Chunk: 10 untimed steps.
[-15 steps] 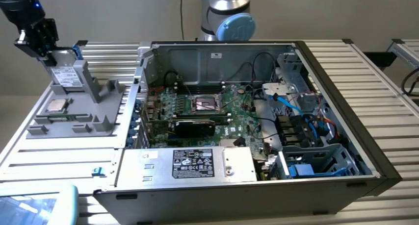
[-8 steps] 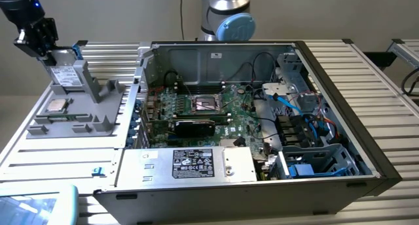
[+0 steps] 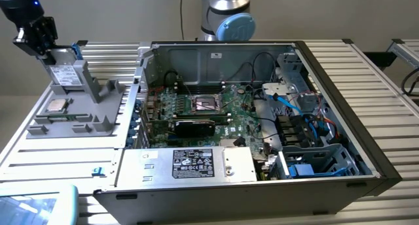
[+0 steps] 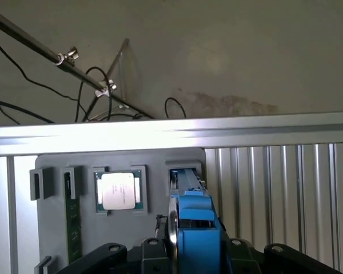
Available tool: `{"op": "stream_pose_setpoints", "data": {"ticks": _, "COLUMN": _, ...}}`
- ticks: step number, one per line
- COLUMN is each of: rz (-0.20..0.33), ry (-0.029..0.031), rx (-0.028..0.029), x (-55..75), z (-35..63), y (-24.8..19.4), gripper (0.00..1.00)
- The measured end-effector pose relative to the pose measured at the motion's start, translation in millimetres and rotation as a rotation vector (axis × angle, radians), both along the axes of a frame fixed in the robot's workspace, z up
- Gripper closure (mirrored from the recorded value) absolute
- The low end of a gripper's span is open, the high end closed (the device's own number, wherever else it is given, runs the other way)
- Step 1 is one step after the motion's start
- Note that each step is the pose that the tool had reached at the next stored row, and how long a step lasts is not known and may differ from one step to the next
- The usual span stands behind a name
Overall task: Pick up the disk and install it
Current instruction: 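Pick up the disk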
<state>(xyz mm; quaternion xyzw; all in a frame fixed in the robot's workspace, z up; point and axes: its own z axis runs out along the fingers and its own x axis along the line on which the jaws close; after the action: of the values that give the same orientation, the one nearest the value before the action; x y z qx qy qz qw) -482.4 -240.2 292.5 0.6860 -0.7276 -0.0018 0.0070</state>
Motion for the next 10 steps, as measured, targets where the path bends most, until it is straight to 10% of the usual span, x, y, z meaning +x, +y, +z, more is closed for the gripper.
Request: {"op": "stream_pose_setpoints", "data": {"ticks": 10, "rz": 0.000, "ry": 0.0000, "rx": 0.0000, "x": 0.0, "z": 13.6, "y": 0.0, "gripper": 0.62}}
